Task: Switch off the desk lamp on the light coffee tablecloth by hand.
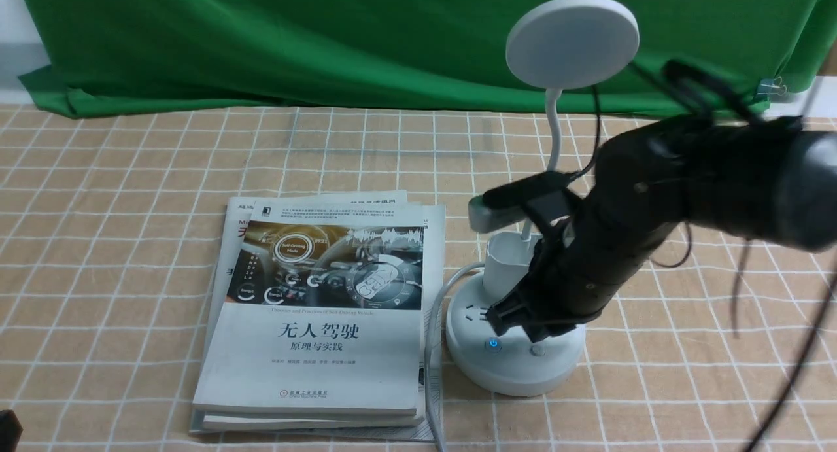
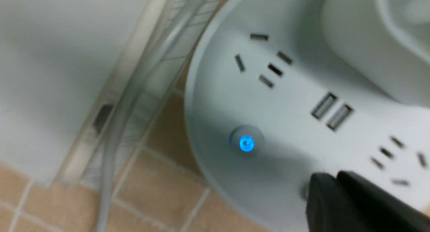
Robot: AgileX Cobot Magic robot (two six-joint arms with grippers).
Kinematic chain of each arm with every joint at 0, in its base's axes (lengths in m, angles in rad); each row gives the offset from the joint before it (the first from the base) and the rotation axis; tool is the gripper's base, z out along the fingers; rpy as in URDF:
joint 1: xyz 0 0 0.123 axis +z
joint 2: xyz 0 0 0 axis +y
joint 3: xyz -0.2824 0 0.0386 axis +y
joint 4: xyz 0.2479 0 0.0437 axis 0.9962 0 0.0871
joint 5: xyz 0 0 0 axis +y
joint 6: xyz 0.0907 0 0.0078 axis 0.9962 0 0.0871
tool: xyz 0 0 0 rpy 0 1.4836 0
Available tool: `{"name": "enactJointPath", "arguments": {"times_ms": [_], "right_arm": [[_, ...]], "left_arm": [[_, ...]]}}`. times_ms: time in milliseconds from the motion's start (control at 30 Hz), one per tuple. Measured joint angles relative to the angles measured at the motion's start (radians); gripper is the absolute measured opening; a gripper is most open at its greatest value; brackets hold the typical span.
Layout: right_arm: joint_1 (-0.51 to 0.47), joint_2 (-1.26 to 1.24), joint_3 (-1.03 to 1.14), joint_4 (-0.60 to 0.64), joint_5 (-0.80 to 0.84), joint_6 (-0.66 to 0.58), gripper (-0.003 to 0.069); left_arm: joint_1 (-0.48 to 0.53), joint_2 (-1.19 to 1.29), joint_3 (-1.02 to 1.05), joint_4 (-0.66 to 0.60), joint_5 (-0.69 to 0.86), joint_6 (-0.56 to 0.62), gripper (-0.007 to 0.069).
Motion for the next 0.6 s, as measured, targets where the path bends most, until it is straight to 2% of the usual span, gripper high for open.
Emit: {"name": "enactJointPath", "arguments": {"times_ms": [133,400,600], "right_arm": [[0.000,-0.086,0.068,0.000,-0.004,0.010,0.0045],[0.000,-0.464,0.363,0.000,-0.011,0.033,0.0053],[0.000,-0.719,0.466,0.000,0.008,0.039,0.0066]], "left_arm": [[0.000,0.000,0.000,0.000,0.000,0.000,0.0005],[0.000,0.000,0.000,0.000,0.000,0.000,0.0005],[0.000,0.000,0.000,0.000,0.000,0.000,0.0005]]}}
